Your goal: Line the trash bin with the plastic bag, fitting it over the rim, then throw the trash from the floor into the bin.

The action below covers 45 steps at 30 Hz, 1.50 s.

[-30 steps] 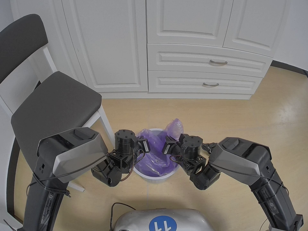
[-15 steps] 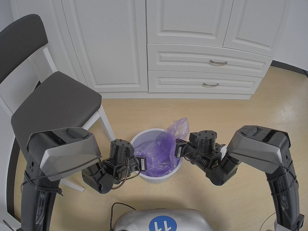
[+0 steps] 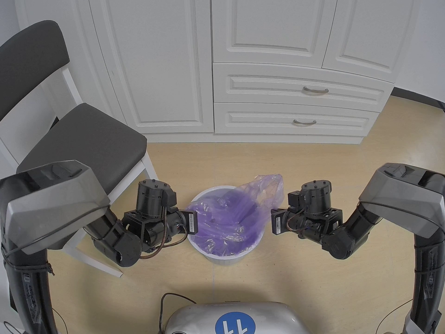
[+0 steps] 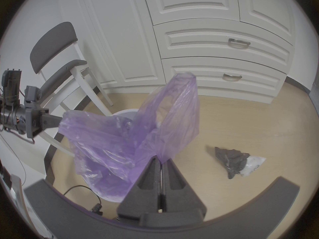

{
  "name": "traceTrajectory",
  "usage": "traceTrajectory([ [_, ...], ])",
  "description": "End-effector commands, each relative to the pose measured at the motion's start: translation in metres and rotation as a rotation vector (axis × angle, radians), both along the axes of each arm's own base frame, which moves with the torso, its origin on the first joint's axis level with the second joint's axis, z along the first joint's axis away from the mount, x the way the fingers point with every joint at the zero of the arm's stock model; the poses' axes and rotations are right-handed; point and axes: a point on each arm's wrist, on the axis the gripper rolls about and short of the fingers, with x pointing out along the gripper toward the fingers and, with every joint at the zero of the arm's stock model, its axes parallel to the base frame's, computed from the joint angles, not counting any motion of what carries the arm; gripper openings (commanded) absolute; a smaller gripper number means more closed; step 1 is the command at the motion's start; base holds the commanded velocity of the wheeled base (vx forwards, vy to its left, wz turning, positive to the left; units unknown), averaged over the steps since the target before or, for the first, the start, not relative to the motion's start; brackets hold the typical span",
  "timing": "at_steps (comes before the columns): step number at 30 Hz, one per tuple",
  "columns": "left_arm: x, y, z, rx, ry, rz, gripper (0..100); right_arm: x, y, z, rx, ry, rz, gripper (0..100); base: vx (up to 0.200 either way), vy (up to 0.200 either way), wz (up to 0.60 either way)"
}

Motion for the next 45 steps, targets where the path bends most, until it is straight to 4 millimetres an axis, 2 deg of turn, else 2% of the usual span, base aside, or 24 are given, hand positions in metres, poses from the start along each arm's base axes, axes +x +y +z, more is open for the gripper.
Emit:
traceTrajectory([
  [1, -0.004, 0.016, 0.034, -0.011, -0.030, 0.018, 0, -0.006, -0.016, 0.025, -0.026, -0.020, -0.012, 0, 0.000, 0.000, 0.00],
  [6, -0.014, 0.030, 0.048, -0.012, 0.023, -0.027, 0, -0.013, -0.029, 0.029, -0.112, 0.031, -0.004, 0, 0.000, 0.000, 0.00],
  [10, -0.018, 0.041, 0.050, 0.029, 0.062, -0.067, 0, -0.020, -0.034, 0.022, -0.181, 0.078, 0.026, 0, 0.000, 0.000, 0.00],
  [21, -0.020, 0.049, 0.028, 0.029, 0.194, -0.173, 0, -0.039, -0.055, 0.003, -0.377, 0.157, 0.152, 0, 0.000, 0.000, 0.00],
  [27, -0.023, 0.055, -0.001, 0.106, 0.273, -0.254, 0, -0.050, -0.057, -0.011, -0.455, 0.228, 0.254, 0, 0.000, 0.000, 0.00],
  [32, -0.024, 0.052, -0.032, 0.165, 0.335, -0.301, 0, -0.057, -0.042, -0.032, -0.476, 0.276, 0.313, 0, 0.000, 0.000, 0.00],
  [35, -0.023, 0.053, -0.041, 0.184, 0.346, -0.312, 0, -0.060, -0.037, -0.040, -0.486, 0.294, 0.333, 0, 0.000, 0.000, 0.00],
  [36, -0.021, 0.054, -0.047, 0.198, 0.351, -0.312, 0, -0.063, -0.030, -0.048, -0.489, 0.311, 0.353, 0, 0.000, 0.000, 0.00],
  [39, -0.016, 0.053, -0.052, 0.207, 0.350, -0.303, 0, -0.065, -0.020, -0.061, -0.494, 0.334, 0.364, 0, 0.000, 0.000, 0.00],
  [45, -0.004, 0.051, -0.057, 0.279, 0.281, -0.194, 0, -0.060, -0.009, -0.071, -0.440, 0.363, 0.327, 0, 0.000, 0.000, 0.00],
])
